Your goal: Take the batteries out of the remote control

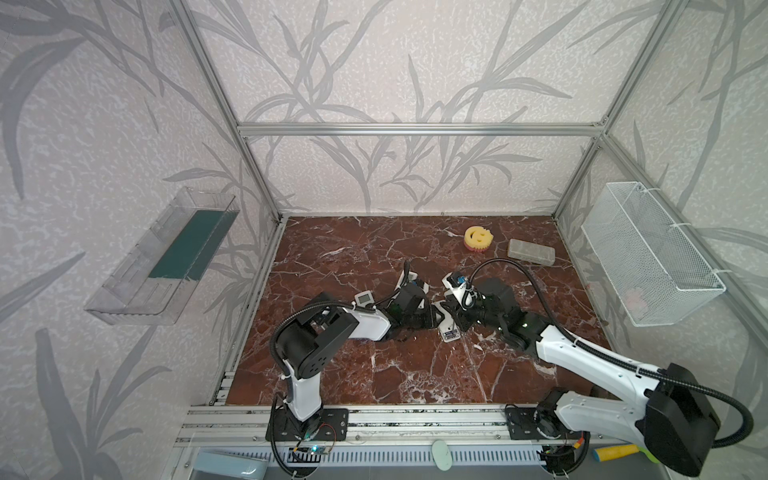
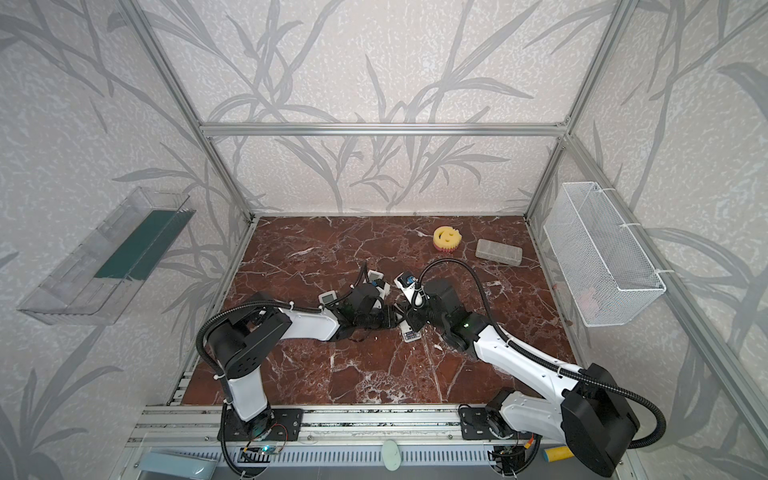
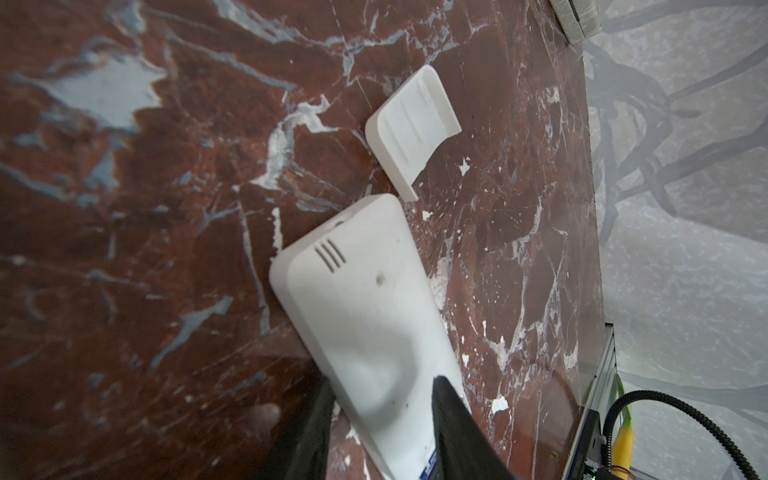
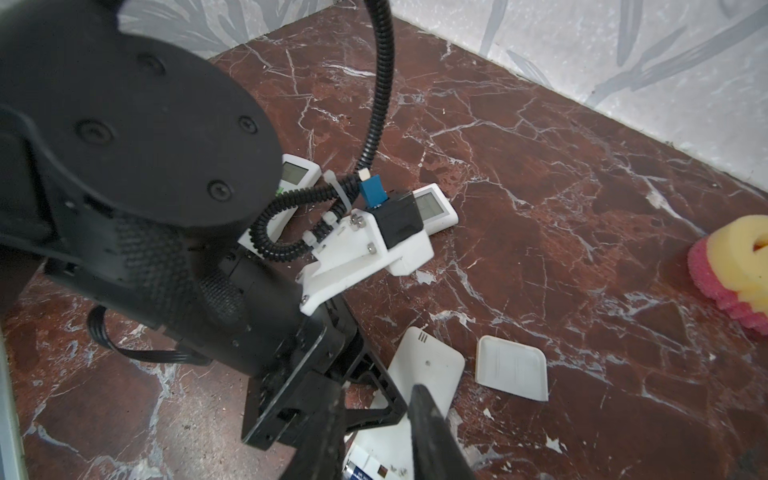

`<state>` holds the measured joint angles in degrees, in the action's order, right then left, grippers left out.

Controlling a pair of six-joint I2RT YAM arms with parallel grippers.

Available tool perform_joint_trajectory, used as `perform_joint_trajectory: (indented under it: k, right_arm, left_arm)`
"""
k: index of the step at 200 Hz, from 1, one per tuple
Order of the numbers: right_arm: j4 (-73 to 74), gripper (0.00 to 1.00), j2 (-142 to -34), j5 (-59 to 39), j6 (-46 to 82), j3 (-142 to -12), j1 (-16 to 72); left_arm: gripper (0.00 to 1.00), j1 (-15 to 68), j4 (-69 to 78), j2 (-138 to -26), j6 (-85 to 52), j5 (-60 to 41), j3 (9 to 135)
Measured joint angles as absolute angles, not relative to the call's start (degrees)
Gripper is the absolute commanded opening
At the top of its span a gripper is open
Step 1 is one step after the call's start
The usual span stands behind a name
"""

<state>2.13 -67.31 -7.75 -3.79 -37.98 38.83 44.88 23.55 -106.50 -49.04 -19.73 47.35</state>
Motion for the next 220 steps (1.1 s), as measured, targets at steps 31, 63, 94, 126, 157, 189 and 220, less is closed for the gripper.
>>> perform_joint_trajectory:
  k: [31,63,94,126,157,189,220]
  right_arm:
    - [2.66,0.0,-67.92,-11.88,-7.25,-38.09,38.06]
    - [3.11,0.0,-67.94,-15.16,-10.63,-37.65,37.98]
    - [4.8,0.0,-68.4,-16.56,-11.16,-36.64,37.82]
    - [6.28,0.0,-69.58,-15.44,-9.67,-36.64,37.8]
    - [6.46,0.0,-69.58,-12.75,-5.78,-36.64,37.78]
    - [7.46,0.0,-68.93,-9.13,-0.36,-35.75,37.78]
    - [8.34,0.0,-68.51,-5.52,4.62,-35.03,37.78]
  left_arm:
    - [0.41,44.47,23.16,-107.83,-48.05,-20.91,49.08]
    - [0.41,43.35,22.5,-109.73,-46.5,-23.73,51.55]
    - [0.41,42.54,21.58,-111.57,-45.01,-25.98,54.13]
    - [0.41,42.15,20.69,-113.06,-43.62,-27.42,56.4]
    - [0.42,41.87,20.25,-113.14,-43.27,-27.97,56.53]
    - [0.45,41.82,20.36,-111.11,-43.44,-27.7,54.11]
    - [0.47,41.45,20.08,-106.34,-43.55,-26.65,49.34]
